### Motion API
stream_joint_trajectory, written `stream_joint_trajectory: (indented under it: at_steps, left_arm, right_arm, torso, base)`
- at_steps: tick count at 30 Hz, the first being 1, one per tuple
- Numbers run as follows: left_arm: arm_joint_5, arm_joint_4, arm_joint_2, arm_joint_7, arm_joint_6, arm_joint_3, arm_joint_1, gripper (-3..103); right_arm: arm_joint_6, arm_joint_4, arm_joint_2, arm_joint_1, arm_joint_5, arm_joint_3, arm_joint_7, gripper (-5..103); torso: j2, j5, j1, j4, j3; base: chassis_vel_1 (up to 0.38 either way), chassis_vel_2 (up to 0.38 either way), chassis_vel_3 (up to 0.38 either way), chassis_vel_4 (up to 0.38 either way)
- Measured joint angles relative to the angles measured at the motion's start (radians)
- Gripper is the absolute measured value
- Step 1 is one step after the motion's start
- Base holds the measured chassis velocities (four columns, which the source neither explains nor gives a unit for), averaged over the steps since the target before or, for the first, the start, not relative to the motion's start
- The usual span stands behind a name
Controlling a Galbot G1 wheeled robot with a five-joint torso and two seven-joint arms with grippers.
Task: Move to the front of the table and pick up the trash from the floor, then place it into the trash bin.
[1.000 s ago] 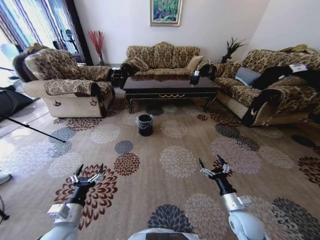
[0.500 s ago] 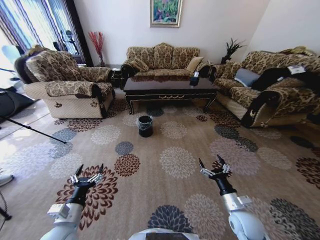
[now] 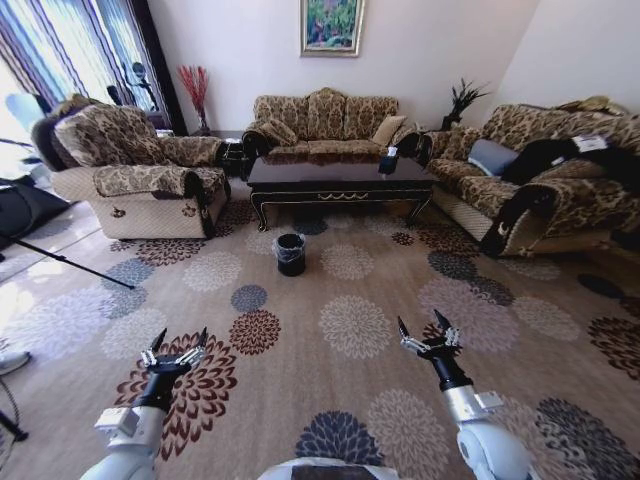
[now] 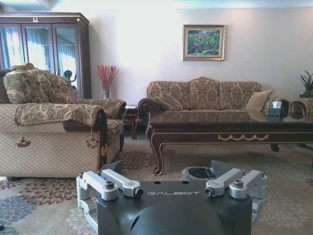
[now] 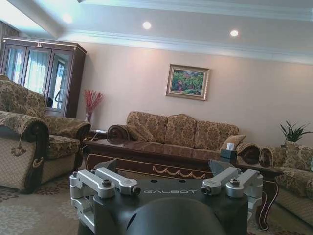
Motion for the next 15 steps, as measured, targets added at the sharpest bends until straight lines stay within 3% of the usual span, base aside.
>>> stream_joint_trajectory:
  at_steps: [15]
  left_arm:
    - [0.0, 0.0, 0.0, 0.0, 0.0, 0.0, 0.0, 100]
  right_arm:
    - [0.0, 0.0, 0.0, 0.0, 0.0, 0.0, 0.0, 100]
  torso:
    - [0.071, 0.0, 0.029, 0.0, 0.041]
  base:
    - [0.0, 0.0, 0.0, 0.0]
